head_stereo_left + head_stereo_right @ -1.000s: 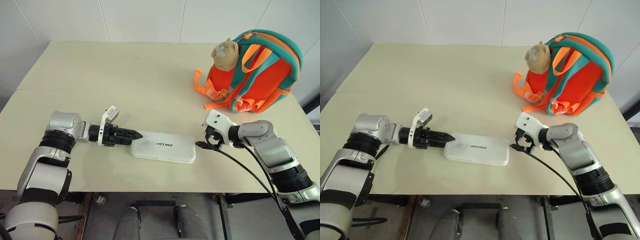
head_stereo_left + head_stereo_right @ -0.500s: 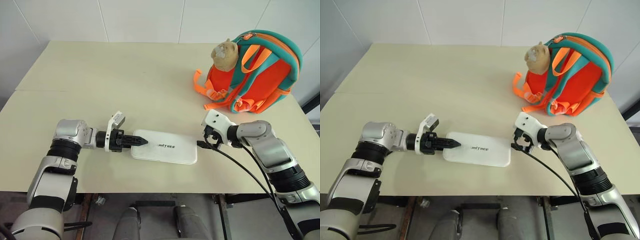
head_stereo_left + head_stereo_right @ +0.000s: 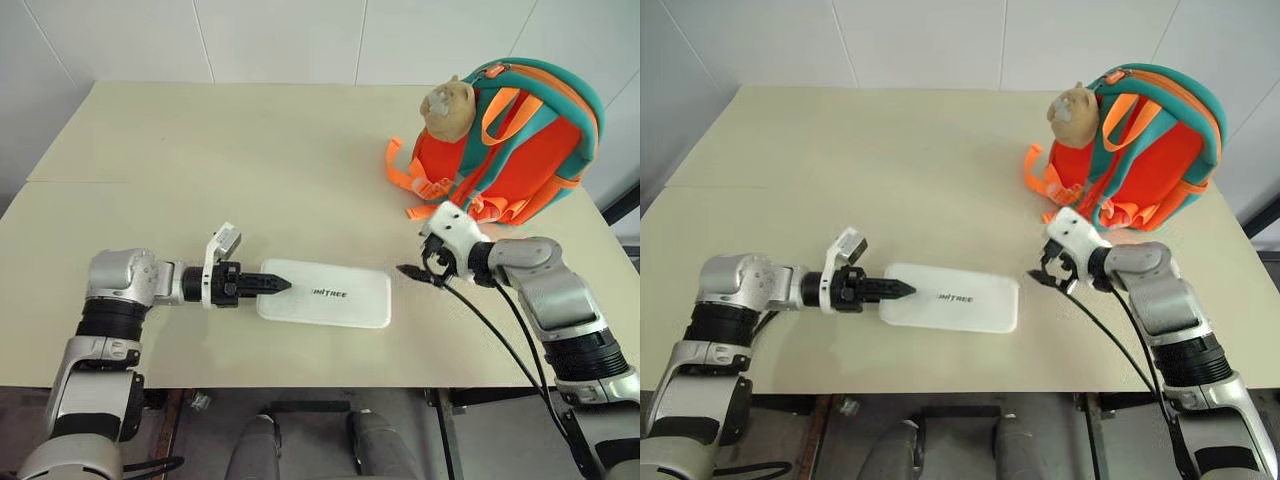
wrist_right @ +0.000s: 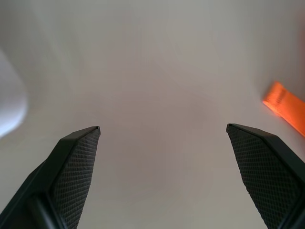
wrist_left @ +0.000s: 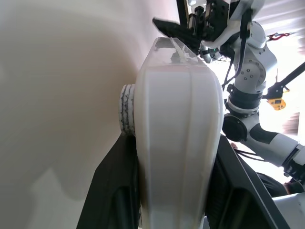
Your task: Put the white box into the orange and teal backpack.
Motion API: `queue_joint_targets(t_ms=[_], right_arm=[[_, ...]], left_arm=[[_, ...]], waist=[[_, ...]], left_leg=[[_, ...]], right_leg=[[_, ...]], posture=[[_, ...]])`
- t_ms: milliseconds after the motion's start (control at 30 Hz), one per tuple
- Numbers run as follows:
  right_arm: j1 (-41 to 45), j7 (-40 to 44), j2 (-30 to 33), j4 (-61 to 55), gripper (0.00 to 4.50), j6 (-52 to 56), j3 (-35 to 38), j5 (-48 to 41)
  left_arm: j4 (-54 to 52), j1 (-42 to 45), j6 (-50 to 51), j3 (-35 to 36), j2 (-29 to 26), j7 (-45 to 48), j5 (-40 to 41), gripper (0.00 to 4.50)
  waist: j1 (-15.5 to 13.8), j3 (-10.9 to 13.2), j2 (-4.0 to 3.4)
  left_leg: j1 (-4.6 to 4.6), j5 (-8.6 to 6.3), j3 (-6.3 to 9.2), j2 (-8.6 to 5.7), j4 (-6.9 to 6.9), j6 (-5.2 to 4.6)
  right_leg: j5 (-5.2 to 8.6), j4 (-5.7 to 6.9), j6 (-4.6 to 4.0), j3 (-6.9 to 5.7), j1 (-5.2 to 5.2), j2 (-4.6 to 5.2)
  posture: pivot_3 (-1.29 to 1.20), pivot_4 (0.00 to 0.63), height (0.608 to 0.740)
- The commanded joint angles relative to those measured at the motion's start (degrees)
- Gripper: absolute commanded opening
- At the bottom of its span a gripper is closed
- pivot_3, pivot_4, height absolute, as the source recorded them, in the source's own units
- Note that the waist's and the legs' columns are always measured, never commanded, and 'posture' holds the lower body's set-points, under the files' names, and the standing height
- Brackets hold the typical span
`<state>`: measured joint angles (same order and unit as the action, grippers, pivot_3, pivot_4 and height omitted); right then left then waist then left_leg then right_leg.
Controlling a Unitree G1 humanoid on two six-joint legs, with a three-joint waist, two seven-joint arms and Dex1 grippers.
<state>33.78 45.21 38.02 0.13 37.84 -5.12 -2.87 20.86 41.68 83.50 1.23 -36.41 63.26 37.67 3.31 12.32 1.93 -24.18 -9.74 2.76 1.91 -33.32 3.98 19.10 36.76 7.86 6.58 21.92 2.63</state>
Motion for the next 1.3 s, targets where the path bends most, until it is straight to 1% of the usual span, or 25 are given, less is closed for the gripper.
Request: queue_joint_targets(t_ms=[33, 133, 233, 400, 567, 667, 767, 833, 933, 1100, 1200, 1300], right_arm=[[2.5, -4.49, -0.94, 0.36, 4.5, 1.54, 5.48, -1.43], [2.54, -6.07, -0.5, 0.36, 4.5, 2.18, 7.48, -2.0], [2.01, -6.68, 0.59, 0.11, 4.5, 2.62, 9.49, -2.65], [2.68, -6.99, 2.7, 0.28, 4.5, 3.78, 14.05, -5.0], [1.7, -4.06, 6.3, -1.5, 4.5, 5.35, 15.52, -8.26], [0.89, -2.36, 8.79, -2.31, 4.5, 6.01, 16.14, -10.0], [1.56, -2.92, 9.99, -0.76, 4.5, 5.4, 17.06, -10.31], [3.18, -4.16, 9.43, 1.77, 4.5, 3.85, 17.79, -10.42], [6.15, -6.52, 6.88, 6.3, 4.5, 2.34, 18.76, -11.37], [11.08, -5.77, 2.22, 12.7, 4.5, -1.35, 20.08, -14.76], [13.49, -5.82, 1.1, 16.45, 4.5, -3.47, 19.99, -15.23], [18.18, -6.67, -1.74, 23.46, 4.5, -6.38, 19.77, -15.83]], left_arm=[[-2.71, -0.23, 1.33, 5.92, -1.46, -3.59, 1.68, 1.28], [-4.13, -0.3, 3.33, 10.21, -0.84, -6.23, 3.25, 1.28], [-5.39, -0.29, 5.64, 15.47, 0.96, -9.57, 4.58, 1.26], [-7.0, -0.65, 8.87, 24.67, 5.32, -15.32, 7.2, 1.25], [-7.9, -1.13, 9.0, 28.12, 7.43, -20.44, 10.8, 1.25], [-8.44, -1.48, 9.0, 28.91, 8.01, -23.12, 13.16, 1.25], [-8.53, -1.51, 9.0, 29.72, 8.39, -25.35, 14.87, 1.25], [-8.26, -1.05, 9.0, 30.5, 8.81, -26.62, 15.96, 1.25], [-8.0, -0.55, 9.0, 31.28, 9.23, -28.19, 17.3, 1.25], [-7.19, 0.26, 9.0, 33.11, 10.17, -30.17, 19.47, 1.25], [-6.99, 0.54, 9.0, 34.04, 10.82, -31.49, 20.28, 1.25], [-7.17, 0.74, 9.0, 34.89, 11.53, -33.0, 20.71, 1.25]], waist=[[-0.01, 0.01, -0.01], [-0.14, 0.01, -0.01], [-0.17, 0.01, -0.01], [-0.27, 0.01, -0.01], [-0.23, 0.02, -0.01], [-0.24, 0.02, -0.01], [-0.07, 0.02, -0.01], [-0.02, 0.02, -0.01], [0.05, 0.02, -0.01], [0.0, 0.02, -0.01], [-0.07, 0.02, -0.02], [0.06, 0.03, -0.02]], left_leg=[[0.0, 0.0, 0.0, 0.0, 0.01, 0.0], [-0.02, 0.01, -0.01, 0.0, 0.05, 0.01], [-0.06, 0.0, -0.01, -0.01, 0.12, 0.02], [-0.09, -0.02, -0.02, -0.01, 0.16, 0.05], [-0.09, -0.02, -0.02, -0.02, 0.15, 0.06], [-0.09, -0.02, -0.02, -0.02, 0.15, 0.06], [-0.08, -0.03, -0.03, -0.02, 0.15, 0.07], [-0.08, -0.04, -0.03, -0.02, 0.15, 0.08], [-0.07, -0.04, -0.05, -0.02, 0.14, 0.09], [-0.08, -0.03, -0.05, -0.02, 0.16, 0.1], [-0.08, -0.04, -0.06, -0.02, 0.17, 0.12], [-0.08, -0.05, -0.05, -0.02, 0.17, 0.13]], right_leg=[[0.01, 0.02, -0.01, 0.0, 0.02, 0.0], [0.03, 0.02, -0.01, 0.01, 0.05, 0.0], [0.04, -0.06, 0.01, 0.01, 0.07, 0.01], [0.05, -0.13, 0.03, 0.0, 0.07, 0.02], [0.06, -0.14, 0.04, 0.0, 0.06, 0.02], [0.06, -0.15, 0.05, 0.0, 0.06, 0.02], [0.06, -0.19, 0.05, 0.01, 0.05, 0.03], [0.05, -0.19, 0.05, 0.01, 0.05, 0.02], [0.05, -0.19, 0.06, 0.03, 0.06, 0.02], [0.04, -0.21, 0.07, 0.03, 0.05, 0.01], [0.04, -0.23, 0.07, 0.03, 0.05, 0.02], [0.04, -0.24, 0.07, 0.02, 0.05, 0.02]], posture=[[0.0, 0.15, 0.74], [0.0, 0.15, 0.74], [0.0, 0.15, 0.74], [0.0, 0.15, 0.74], [0.0, 0.15, 0.74], [0.0, 0.15, 0.74], [0.0, 0.15, 0.74], [0.0, 0.15, 0.74], [0.0, 0.15, 0.74], [0.0, 0.15, 0.74], [0.0, 0.15, 0.74], [0.0, 0.15, 0.74]])
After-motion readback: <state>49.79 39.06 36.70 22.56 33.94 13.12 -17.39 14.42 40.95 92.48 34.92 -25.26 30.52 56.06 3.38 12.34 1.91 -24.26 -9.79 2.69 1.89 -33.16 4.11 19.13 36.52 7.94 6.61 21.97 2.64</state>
